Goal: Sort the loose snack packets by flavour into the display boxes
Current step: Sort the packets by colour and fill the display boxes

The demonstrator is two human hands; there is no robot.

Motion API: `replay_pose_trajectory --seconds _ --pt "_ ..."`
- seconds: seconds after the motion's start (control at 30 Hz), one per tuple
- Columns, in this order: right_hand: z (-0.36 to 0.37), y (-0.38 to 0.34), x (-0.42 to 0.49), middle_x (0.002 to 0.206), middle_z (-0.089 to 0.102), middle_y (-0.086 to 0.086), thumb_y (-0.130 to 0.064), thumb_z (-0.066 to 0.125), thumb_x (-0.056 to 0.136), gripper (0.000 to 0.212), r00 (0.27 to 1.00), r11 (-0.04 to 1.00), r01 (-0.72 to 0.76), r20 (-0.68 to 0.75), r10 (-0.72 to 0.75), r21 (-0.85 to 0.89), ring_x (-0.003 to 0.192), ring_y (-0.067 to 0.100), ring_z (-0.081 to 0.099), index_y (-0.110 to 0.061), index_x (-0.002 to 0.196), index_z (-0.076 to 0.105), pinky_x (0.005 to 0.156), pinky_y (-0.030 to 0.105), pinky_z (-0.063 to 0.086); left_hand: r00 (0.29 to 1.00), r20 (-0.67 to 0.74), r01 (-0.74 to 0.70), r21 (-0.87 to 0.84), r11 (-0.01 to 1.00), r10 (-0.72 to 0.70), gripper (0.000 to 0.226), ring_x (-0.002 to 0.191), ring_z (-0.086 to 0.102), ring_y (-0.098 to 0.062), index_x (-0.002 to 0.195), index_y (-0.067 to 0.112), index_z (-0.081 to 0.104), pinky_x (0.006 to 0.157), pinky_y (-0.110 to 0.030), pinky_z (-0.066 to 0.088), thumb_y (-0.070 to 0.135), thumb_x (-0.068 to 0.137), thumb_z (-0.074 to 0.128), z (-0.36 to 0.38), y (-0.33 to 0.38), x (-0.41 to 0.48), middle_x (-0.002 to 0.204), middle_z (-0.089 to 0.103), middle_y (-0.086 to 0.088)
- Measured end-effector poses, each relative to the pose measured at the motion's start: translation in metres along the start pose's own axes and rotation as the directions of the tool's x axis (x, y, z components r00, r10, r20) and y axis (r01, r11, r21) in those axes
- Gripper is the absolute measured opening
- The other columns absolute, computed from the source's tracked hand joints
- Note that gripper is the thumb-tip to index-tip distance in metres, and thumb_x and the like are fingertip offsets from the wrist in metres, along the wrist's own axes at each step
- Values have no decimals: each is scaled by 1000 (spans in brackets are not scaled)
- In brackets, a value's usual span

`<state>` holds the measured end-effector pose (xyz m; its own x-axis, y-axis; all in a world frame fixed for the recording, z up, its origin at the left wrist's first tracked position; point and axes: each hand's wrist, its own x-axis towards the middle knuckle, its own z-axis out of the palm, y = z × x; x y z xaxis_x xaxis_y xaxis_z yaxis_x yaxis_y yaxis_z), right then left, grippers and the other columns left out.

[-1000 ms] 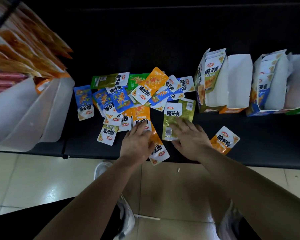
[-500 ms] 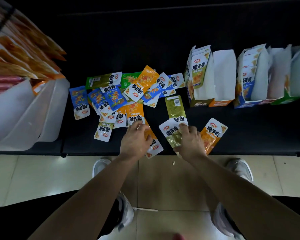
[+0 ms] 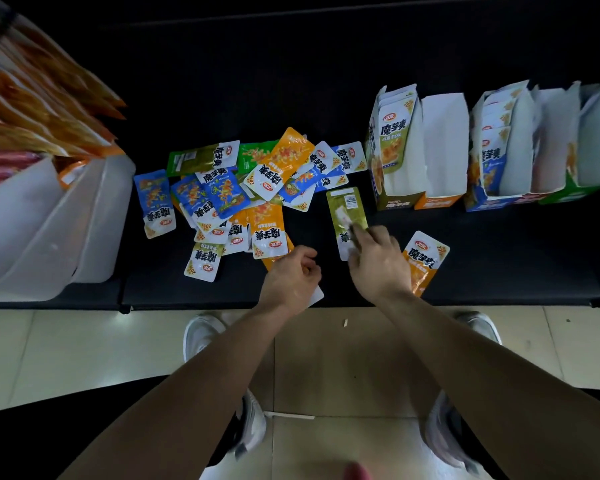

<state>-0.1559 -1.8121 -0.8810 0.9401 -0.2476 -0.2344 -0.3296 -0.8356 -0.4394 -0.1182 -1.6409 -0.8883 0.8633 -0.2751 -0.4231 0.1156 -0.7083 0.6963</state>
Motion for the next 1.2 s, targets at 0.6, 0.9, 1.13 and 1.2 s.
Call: replay_pose_trajectory --seconds 0.6,0.9,1.13,1.2 --pt "9 0 35 107 66 7 -41 64 95 27 964 975 -223 157 217 20 99 29 64 -19 111 63 74 34 48 990 6 140 -78 987 -140 43 102 62 -10 131 20 54 84 -28 53 37 93 64 8 -1 20 118 66 5" --pt "6 -3 35 118 65 -3 -36 53 101 25 986 925 -114 152 62 364 102 15 60 -27 120 67 77 28 49 982 -48 156 -326 933 -181 28 90 69 -10 110 20 64 76 -27 55 25 86 76 -5 5 28 99 72 8" --pt "22 9 19 153 25 4 -64 56 89 81 949 899 260 263 -171 -352 135 30 31 -29 153 23 105 50 39 948 -190 194 -300 934 -257 43 103 53 -13 135 11 50 82 -24 38 30 98 61 -30 -1 33 109 48 6" --pt "26 12 -1 146 30 5 -75 58 80 95 927 857 329 308 -213 -397 129 30 35 -28 154 20 103 49 40 942 -207 204 -278 939 -265 51 110 55 -20 137 7 49 85 -27 39 34 96 63 -32 -3 35 114 53 1"
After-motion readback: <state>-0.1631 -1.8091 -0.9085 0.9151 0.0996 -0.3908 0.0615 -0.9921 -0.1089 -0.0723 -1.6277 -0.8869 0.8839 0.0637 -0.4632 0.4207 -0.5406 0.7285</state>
